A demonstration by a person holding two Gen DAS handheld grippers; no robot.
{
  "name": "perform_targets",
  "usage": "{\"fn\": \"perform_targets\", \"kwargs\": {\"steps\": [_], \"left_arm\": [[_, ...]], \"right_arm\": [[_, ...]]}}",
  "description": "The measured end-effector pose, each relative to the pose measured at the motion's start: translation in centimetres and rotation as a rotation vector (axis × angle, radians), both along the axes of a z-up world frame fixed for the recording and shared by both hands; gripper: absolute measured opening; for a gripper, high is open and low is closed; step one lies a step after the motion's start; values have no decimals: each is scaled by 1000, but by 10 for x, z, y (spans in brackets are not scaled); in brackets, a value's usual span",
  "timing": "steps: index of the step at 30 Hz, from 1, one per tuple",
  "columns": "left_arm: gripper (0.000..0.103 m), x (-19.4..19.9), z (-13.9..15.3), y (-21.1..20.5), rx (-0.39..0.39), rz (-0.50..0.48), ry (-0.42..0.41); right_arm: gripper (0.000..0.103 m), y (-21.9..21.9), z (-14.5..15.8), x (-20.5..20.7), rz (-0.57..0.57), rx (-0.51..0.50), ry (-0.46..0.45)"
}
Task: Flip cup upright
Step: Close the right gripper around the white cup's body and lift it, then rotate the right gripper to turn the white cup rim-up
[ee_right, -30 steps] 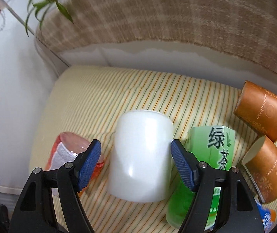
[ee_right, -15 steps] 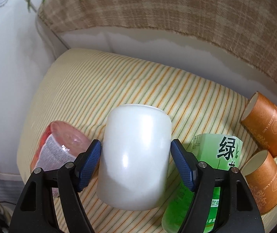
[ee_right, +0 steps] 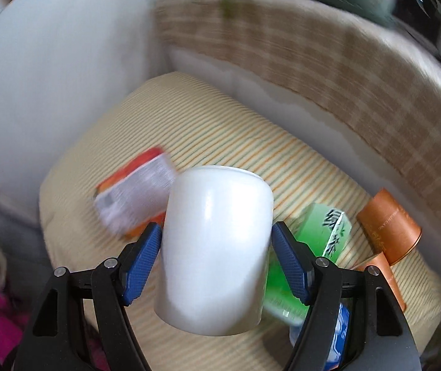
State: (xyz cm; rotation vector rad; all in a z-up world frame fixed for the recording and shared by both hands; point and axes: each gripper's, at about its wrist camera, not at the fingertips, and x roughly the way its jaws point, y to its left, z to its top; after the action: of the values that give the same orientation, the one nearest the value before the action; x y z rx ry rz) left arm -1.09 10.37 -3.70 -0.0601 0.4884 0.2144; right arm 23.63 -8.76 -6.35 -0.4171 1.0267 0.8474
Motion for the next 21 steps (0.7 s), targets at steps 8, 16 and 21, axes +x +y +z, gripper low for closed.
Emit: {"fn": "perform_targets", "kwargs": {"steps": [8,16,21], "left_arm": [[101,0,0,-17,8,-47,17],[101,1,0,-22,-43,-155,75],[101,7,-1,-23,-123,-285,118]], "right_arm": [[73,6,-25,-75,362,-144,-28],[73,13,-53,-96,416,-208,-3],[74,15,-58,-92,389,-189,58]]}}
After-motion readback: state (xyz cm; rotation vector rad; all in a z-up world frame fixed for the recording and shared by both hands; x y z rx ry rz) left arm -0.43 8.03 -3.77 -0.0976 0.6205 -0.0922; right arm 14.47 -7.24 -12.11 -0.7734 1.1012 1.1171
